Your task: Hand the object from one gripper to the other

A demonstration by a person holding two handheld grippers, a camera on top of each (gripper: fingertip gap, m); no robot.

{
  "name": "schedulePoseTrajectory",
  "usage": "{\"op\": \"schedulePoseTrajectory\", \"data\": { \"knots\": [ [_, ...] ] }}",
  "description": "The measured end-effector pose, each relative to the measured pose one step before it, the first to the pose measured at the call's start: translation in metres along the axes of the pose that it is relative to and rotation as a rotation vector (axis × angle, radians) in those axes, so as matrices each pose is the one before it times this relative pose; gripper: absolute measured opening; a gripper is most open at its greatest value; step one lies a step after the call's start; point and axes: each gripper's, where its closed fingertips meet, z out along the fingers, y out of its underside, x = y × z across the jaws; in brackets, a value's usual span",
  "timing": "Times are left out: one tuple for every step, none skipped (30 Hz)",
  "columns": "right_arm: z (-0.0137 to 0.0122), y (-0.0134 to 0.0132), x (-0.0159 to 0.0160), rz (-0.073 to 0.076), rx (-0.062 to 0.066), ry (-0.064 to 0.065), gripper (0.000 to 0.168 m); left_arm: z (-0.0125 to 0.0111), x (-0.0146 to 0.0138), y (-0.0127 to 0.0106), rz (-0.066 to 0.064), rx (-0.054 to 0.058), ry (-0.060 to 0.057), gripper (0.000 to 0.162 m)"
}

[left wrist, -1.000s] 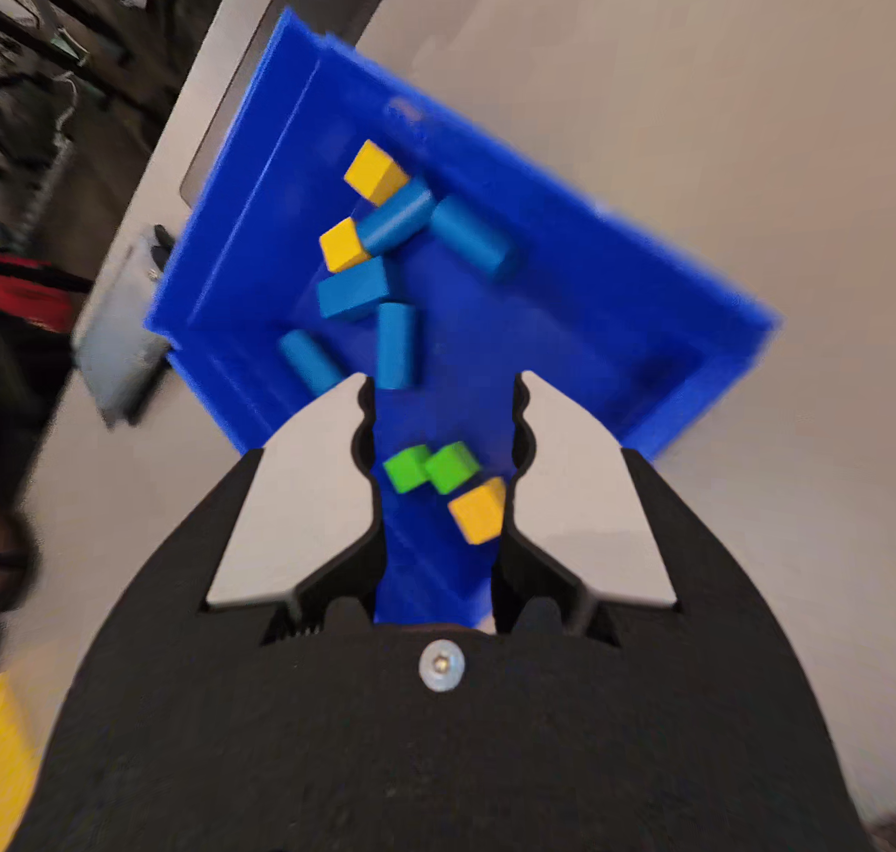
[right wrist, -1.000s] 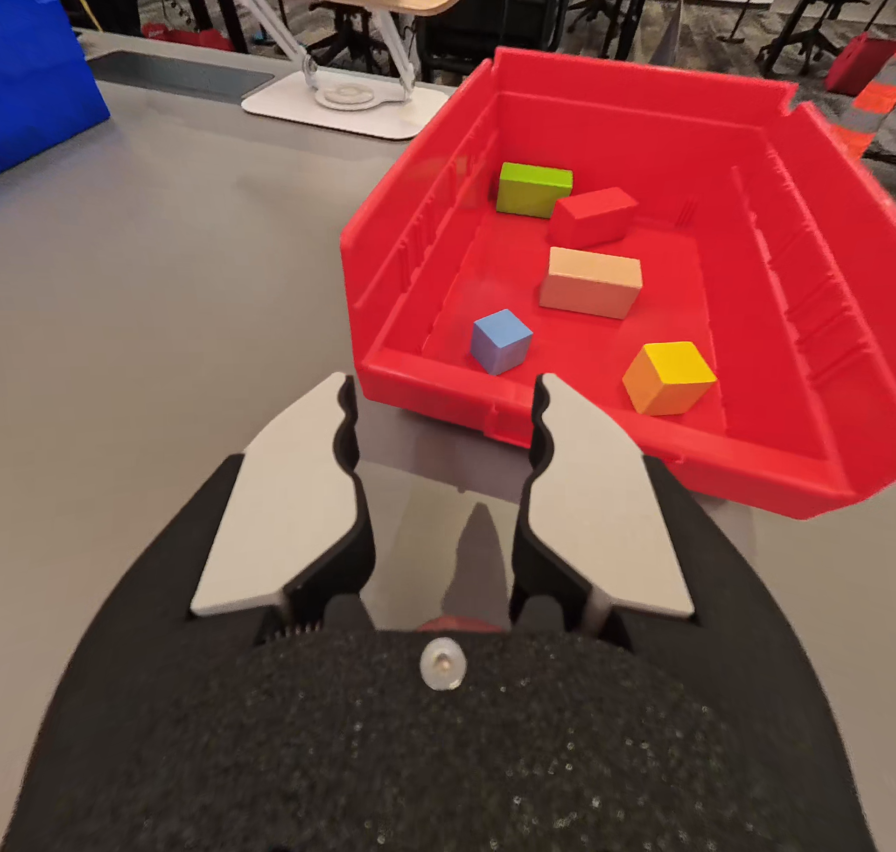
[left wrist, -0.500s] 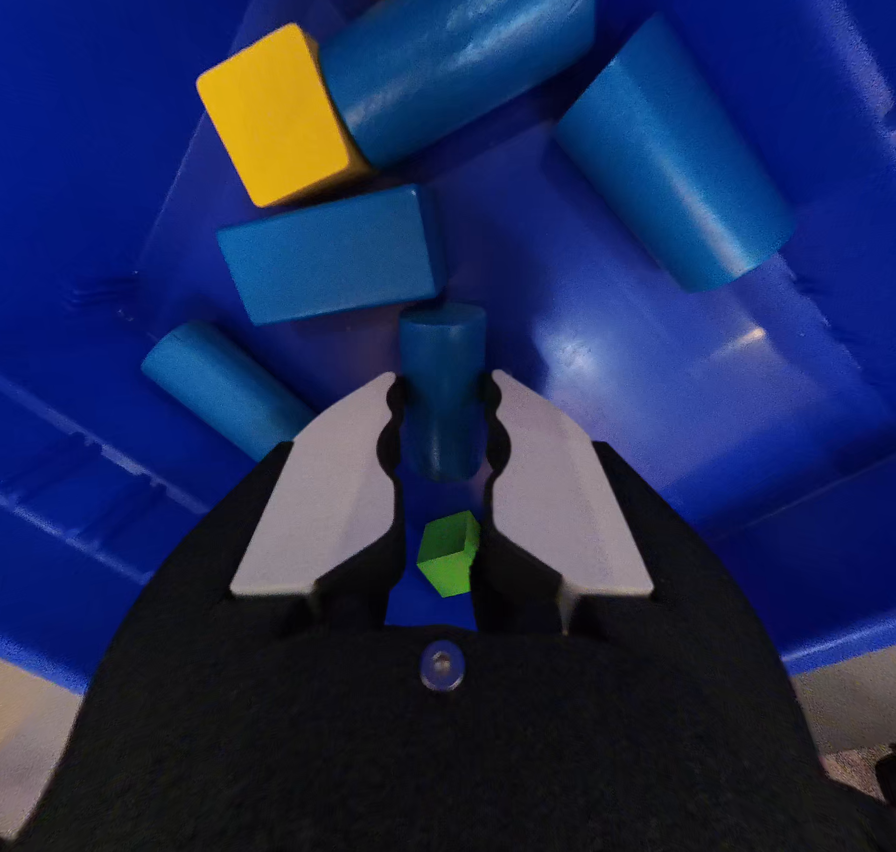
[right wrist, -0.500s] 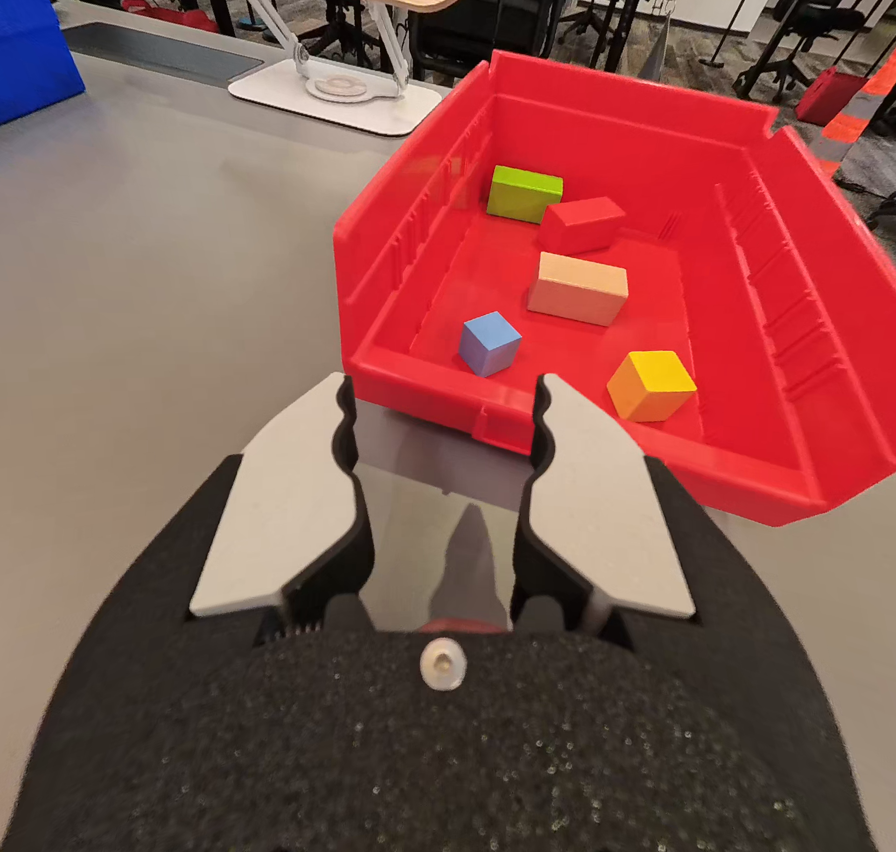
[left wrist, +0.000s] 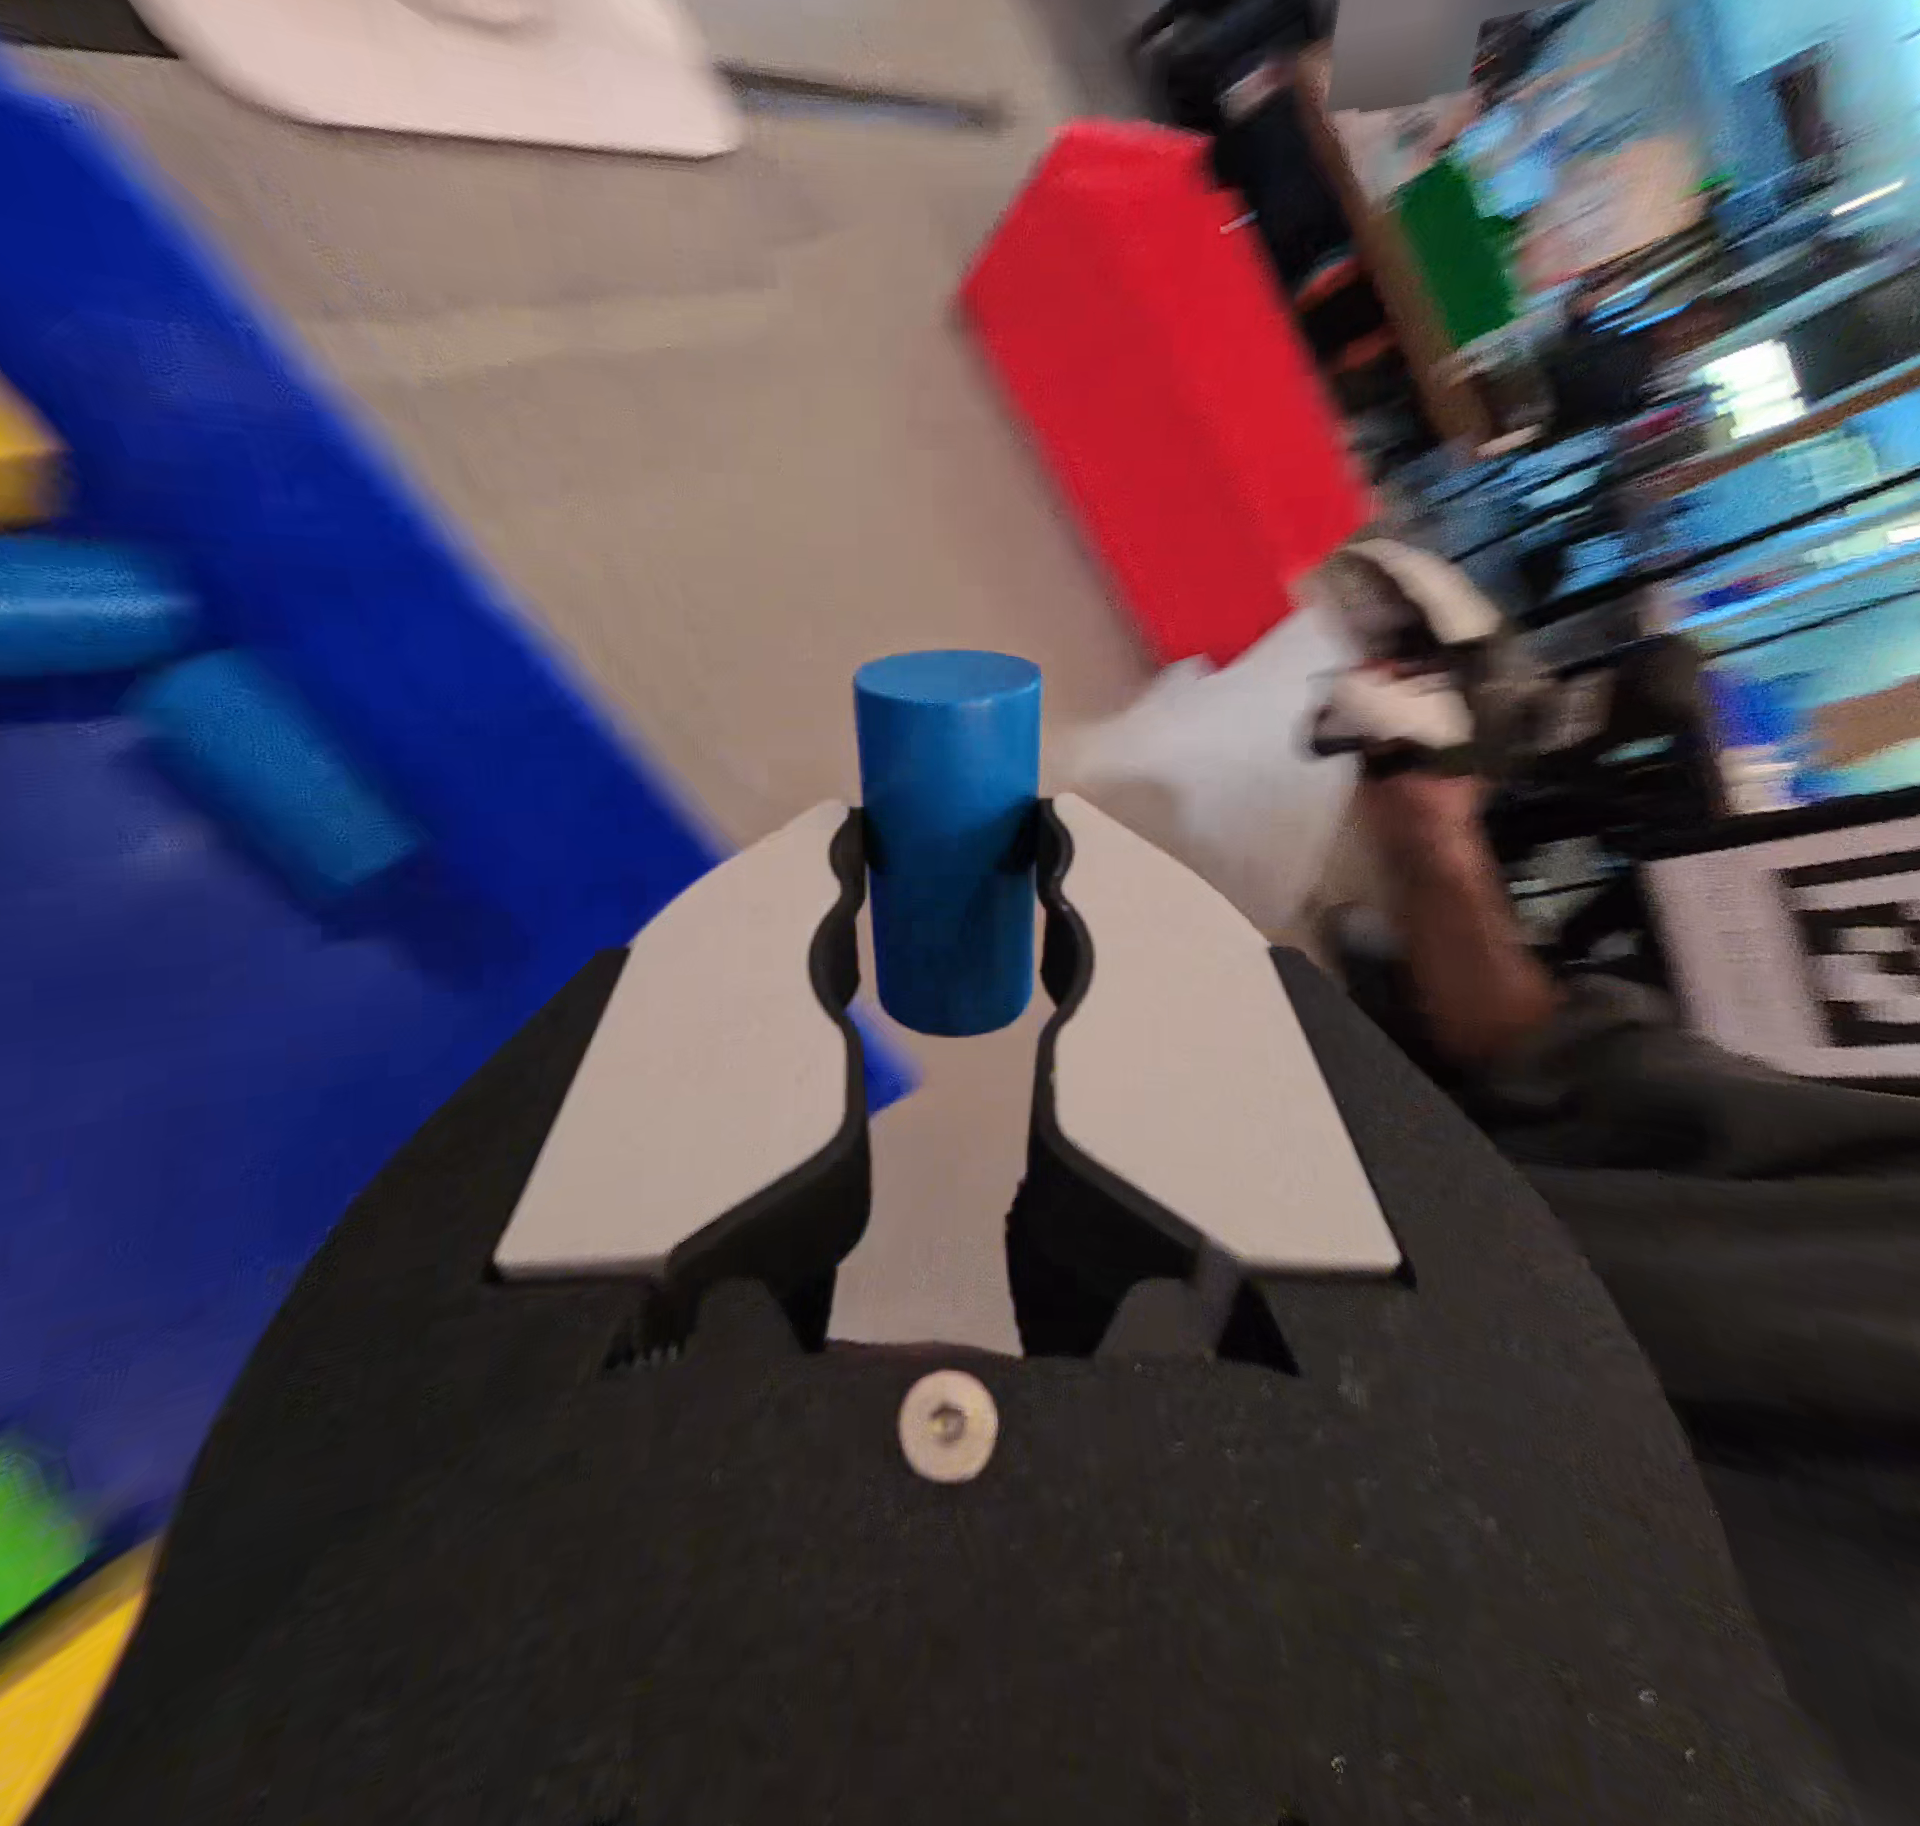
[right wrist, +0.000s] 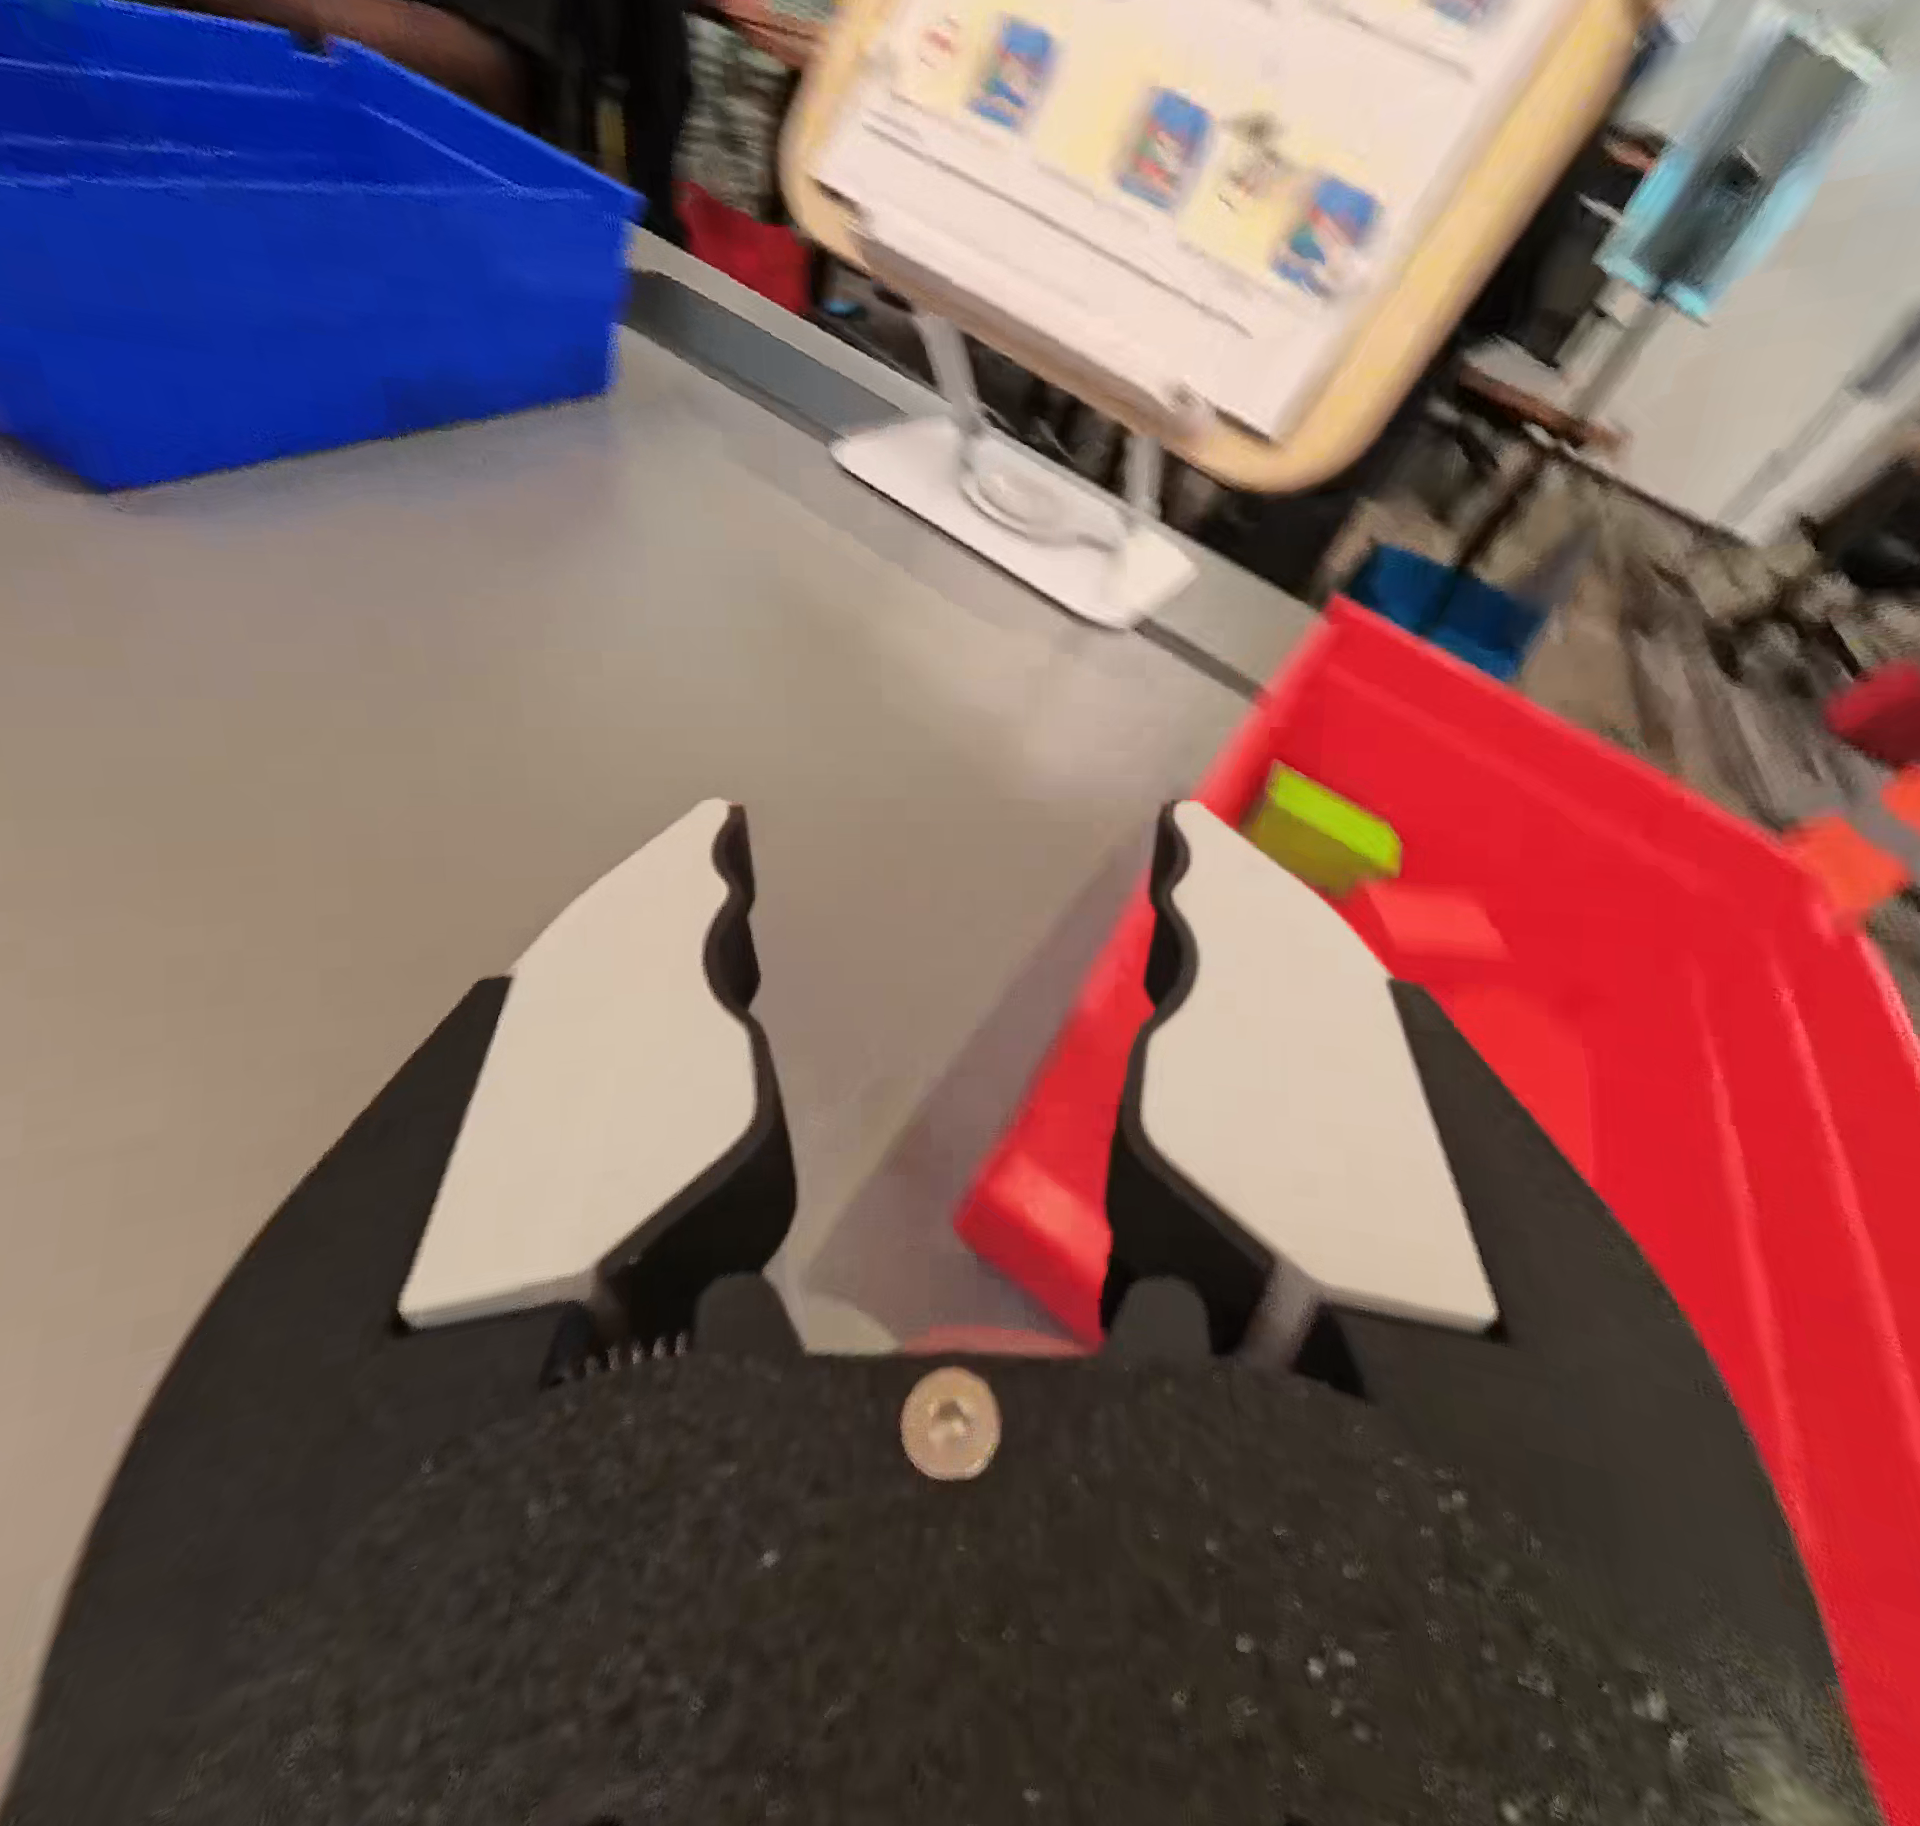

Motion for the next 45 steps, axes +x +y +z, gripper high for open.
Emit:
{"op": "schedulePoseTrajectory", "data": {
  "knots": [
    [0.01033,-0.01345,-0.01709,-0.035,0.015,-0.0779,0.072,0.0111,0.02387,-0.00093,-0.0256,0.027,0.0923,0.03],
    [0.01151,-0.01276,-0.01897,-0.0002,0.0058,-0.1035,0.062,0.01475,0.02002,0.00093,-0.0266,0.0148,0.0832,0.03],
    [0.01275,-0.0136,-0.0192,0.0229,0.0092,-0.1201,0.056,0.0169,0.01593,0.00285,-0.0292,0.0028,0.0731,0.031],
    [0.01389,-0.01409,-0.01467,0.0255,0.0151,-0.099,0.065,0.01801,0.01248,0.00415,-0.0268,-0.0055,0.0687,0.03],
    [0.0131,-0.01376,-0.00952,0.0062,0.0194,-0.0714,0.079,0.01758,0.00948,0.00482,-0.0254,-0.0101,0.0669,0.03],
    [0.01055,-0.01308,-0.00557,-0.0183,0.028,-0.0497,0.084,0.01609,0.00542,0.00446,-0.0261,-0.007,0.0585,0.03],
    [0.00837,-0.01146,-0.00155,-0.026,0.0334,-0.0247,0.084,0.01436,0.00325,0.00459,-0.0274,-0.0084,0.0598,0.03],
    [0.00675,-0.00878,-0.00088,-0.0135,0.0277,-0.0198,0.087,0.01232,0.00317,0.00539,-0.03,-0.0146,0.0694,0.031],
    [0.00491,-0.00551,-0.00365,-0.0041,0.0165,-0.0346,0.088,0.00993,0.00122,0.00533,-0.0327,-0.013,0.0604,0.031],
    [0.00287,-0.00324,-0.00376,-0.0004,0.0129,-0.0299,0.088,0.0074,-0.00159,0.00378,-0.029,-0.0014,0.0373,0.031],
    [0.00151,-0.00132,-0.00351,-0.0079,0.0095,-0.0217,0.088,0.00565,-0.00264,0.00345,-0.0163,0.0008,0.0233,0.031],
    [-0.00004,0.00057,-0.00195,-0.0166,0.0015,-0.0069,0.089,0.00477,-0.00378,0.00462,-0.0131,-0.0117,0.0106,0.031],
    [-0.00104,-0.00011,0.00021,-0.0164,0.0083,0.0079,0.088,0.00403,-0.00397,0.00388,-0.014,-0.0103,0.0046,0.031],
    [-0.00141,-0.00126,0.00039,-0.0073,0.0183,0.0069,0.087,0.00353,-0.0025,0.0023,-0.0116,-0.0032,0.0104,0.031],
    [-0.00081,-0.0007,-0.00038,-0.003,0.0156,-0.0035,0.084,0.00337,-0.00107,0.0012,-0.0119,0.0005,0.0178,0.031],
    [0.00047,0.00178,0.00021,-0.001,0.0004,-0.0034,0.082,0.00338,-0.00028,0.00058,-0.009,0.0028,0.0201,0.031],
    [0.0011,0.00413,0.0009,0.0001,-0.0171,-0.0005,0.083,0.00345,-0.00032,0.00065,-0.0061,-0.0007,0.0152,0.031],
    [0.001,0.00341,-0.00019,0.0038,-0.0107,-0.008,0.084,0.00308,-0.0015,0.001,-0.0064,-0.0052,0.0027,0.031],
    [0.00038,0.0018,-0.00256,0.0104,-0.0006,-0.0198,0.082,0.00213,-0.00153,0.00053,-0.0056,-0.0022,-0.0014,0.031],
    [-0.00047,0.00091,-0.00552,0.0029,0.0013,-0.0353,0.073,0.00139,-0.00057,0.00074,-0.0066,-0.0007,0.0028,0.031],
    [-0.00109,0.0006,0.00041,-0.0049,-0.0049,0.0115,0.072,0.00095,0.00008,0.00103,-0.0044,-0.0011,0.0028,0.031],
    [-0.00114,-0.00001,-0.00123,-0.0157,-0.0073,0.0029,0.072,0.00078,0.00061,0.00188,0.0053,-0.0045,-0.0009,0.031],
    [-0.0012,-0.00087,-0.00161,-0.0145,-0.0039,-0.002,0.072,-0.00017,0.00108,0.00205,0.0145,-0.0024,-0.0061,0.031],
    [-0.00211,-0.00204,-0.00016,-0.0093,0.0017,0.0033,0.072,-0.0018,0.00189,0.00163,0.0205,0.0048,-0.007,0.031],
    [-0.00336,-0.00256,0.00209,-0.0011,0.0045,0.0097,0.072,-0.00401,0.00366,0.00162,0.0256,0.0105,-0.0017,0.031],
    [-0.00498,-0.00262,0.00398,0.0074,0.0008,0.0112,0.072,-0.00601,0.00377,0.00085,0.0268,0.0188,-0.0051,0.039],
    [-0.00713,-0.00215,0.00724,0.0108,-0.0068,0.0209,0.072,-0.00756,0.00258,0.00049,0.0278,0.023,-0.0162,0.048],
    [-0.00964,-0.00135,0.01075,0.0129,-0.0163,0.0335,0.072,-0.00833,0.00208,0.00212,0.0382,0.0177,-0.0205,0.047],
    [-0.01214,-0.00114,0.01477,0.018,-0.0195,0.0489,0.072,-0.00812,0.00162,0.00531,0.0459,0.0076,-0.0226,0.046],
    [-0.01433,-0.00106,0.01792,0.0256,-0.0164,0.0585,0.072,-0.00752,-0.0001,0.0088,0.0391,-0.0005,-0.0281,0.044],
    [-0.01552,-0.00033,0.02025,0.039,-0.0145,0.0602,0.072,-0.00659,-0.0016,0.01195,0.0273,-0.0067,-0.0321,0.043],
    [-0.01553,0.00151,0.02241,0.0541,-0.0193,0.0658,0.072,-0.0059,-0.00285,0.0148,0.0215,-0.0123,-0.0329,0.043],
    [-0.01392,0.00656,0.02402,0.0589,-0.0444,0.0709,0.072,-0.00523,-0.00419,0.01591,0.021,-0.0123,-0.0366,0.043],
    [-0.01185,0.01345,0.02631,0.0576,-0.0872,0.0909,0.072,-0.00458,-0.00629,0.01563,0.0196,-0.0063,-0.0451,0.042],
    [-0.00916,0.01877,0.02884,0.0629,-0.1093,0.1155,0.072,-0.0038,-0.00713,0.01546,0.0136,-0.0057,-0.0448,0.041],
    [-0.00522,0.02402,0.02575,0.078,-0.1378,0.1002,0.072,-0.00256,-0.00683,0.01546,-0.0007,-0.0129,-0.0346,0.039],
    [-0.00108,0.02565,0.02018,0.0872,-0.1497,0.0678,0.073,-0.00118,-0.00487,0.0146,-0.0143,-0.0207,-0.0173,0.039],
    [0.00342,0.02283,0.01254,0.0724,-0.129,0.0229,0.073,-0.00016,-0.0025,0.01217,-0.0176,-0.0232,-0.0022,0.039],
    [0.0063,0.01904,0.00893,0.0604,-0.1078,0.0052,0.073,0.00046,-0.00129,0.00753,-0.0144,-0.0142,-0.0001,0.039],
    [0.00795,0.01337,0.00698,0.0595,-0.0776,-0.0062,0.073,0.00071,-0.00026,0.00242,-0.0061,0.0002,-0.0006,0.039],
    [0.00885,0.01126,0.00537,0.0633,-0.066,-0.013,0.073,0.00101,0.00098,-0.00087,0.0012,0.0085,0.0039,0.039],
    [0.00878,0.0108,0.00372,0.0421,-0.0749,-0.0136,0.073,0.00126,0.00168,-0.00188,0.0031,0.0058,0.0091,0.038],
    [0.00844,0.00765,0.00405,0.0101,-0.0633,0.0033,0.073,0.00151,0.00136,-0.00112,0.0021,0.0004,0.0091,0.037],
    [0.00762,0.00517,0.00384,-0.0001,-0.0571,0.0135,0.073,0.00154,0.00056,-0.0001,0.0012,-0.0028,0.0049,0.037],
    [0.00664,0.00332,0.00131,-0.0073,-0.0519,0.0085,0.073,0.0011,-0.00031,0.00076,0.0009,-0.0043,-0.0013,0.037]
  ]
}}
